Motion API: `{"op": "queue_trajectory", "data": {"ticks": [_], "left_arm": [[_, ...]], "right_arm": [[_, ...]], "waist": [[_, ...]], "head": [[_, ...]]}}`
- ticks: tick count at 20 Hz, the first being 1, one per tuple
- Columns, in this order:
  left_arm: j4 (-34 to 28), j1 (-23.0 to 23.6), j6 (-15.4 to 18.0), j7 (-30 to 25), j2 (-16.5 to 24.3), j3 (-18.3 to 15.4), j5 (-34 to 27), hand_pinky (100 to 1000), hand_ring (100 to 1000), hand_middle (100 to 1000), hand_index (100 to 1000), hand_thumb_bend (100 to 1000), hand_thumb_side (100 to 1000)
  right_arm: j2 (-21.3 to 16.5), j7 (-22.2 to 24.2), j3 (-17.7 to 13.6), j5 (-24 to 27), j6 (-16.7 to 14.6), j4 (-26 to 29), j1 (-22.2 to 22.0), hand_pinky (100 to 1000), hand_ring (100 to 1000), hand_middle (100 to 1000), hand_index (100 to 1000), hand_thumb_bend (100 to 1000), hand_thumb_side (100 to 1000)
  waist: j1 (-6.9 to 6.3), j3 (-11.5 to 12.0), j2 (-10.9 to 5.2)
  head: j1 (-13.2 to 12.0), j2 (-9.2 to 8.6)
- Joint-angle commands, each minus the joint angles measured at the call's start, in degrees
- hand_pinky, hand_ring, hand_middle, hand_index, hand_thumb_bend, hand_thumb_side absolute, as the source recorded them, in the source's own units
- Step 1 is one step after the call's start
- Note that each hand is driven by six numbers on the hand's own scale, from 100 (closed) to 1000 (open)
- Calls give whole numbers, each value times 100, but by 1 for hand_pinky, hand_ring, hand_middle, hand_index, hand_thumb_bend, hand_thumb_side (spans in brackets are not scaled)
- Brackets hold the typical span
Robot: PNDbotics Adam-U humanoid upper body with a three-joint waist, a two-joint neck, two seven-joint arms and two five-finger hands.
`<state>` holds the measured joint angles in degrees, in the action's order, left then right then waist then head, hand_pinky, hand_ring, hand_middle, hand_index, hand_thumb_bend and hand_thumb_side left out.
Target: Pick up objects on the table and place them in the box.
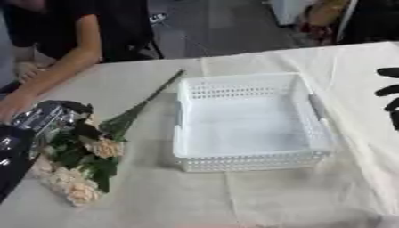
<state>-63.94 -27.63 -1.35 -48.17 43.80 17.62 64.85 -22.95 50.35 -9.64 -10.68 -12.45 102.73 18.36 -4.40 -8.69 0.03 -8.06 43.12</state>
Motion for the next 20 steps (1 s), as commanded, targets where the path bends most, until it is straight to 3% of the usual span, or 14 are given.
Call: {"op": "queue_trajectory", "data": {"ticks": [1,4,7,13,20], "left_arm": [[280,-214,449,-351,242,123,130,367,277,259,298,124,100],[294,-310,443,-370,273,63,36,205,128,130,183,100,128],[261,-327,327,-330,316,4,-144,100,100,100,149,100,176],[31,-415,-50,-259,543,-229,-847,100,100,100,141,100,239],[-661,-760,-781,38,1304,-691,-2007,100,100,100,144,100,301]], "right_arm": [[-114,56,-2,43,-45,71,89,669,828,978,1000,100,277],[-119,55,-4,43,-40,70,91,669,828,978,1000,100,278],[-122,53,-6,45,-36,71,92,669,829,978,1000,100,279],[-135,44,-13,33,-35,67,67,669,829,977,1000,100,276],[-173,30,-29,11,-39,60,24,669,829,977,1000,100,274]], "waist": [[13,7,-63],[4,7,-73],[1,3,-80],[5,16,-82],[-15,70,-99]], "head": [[-37,-53],[-20,-51],[1,-61],[1,-70],[14,-82]]}}
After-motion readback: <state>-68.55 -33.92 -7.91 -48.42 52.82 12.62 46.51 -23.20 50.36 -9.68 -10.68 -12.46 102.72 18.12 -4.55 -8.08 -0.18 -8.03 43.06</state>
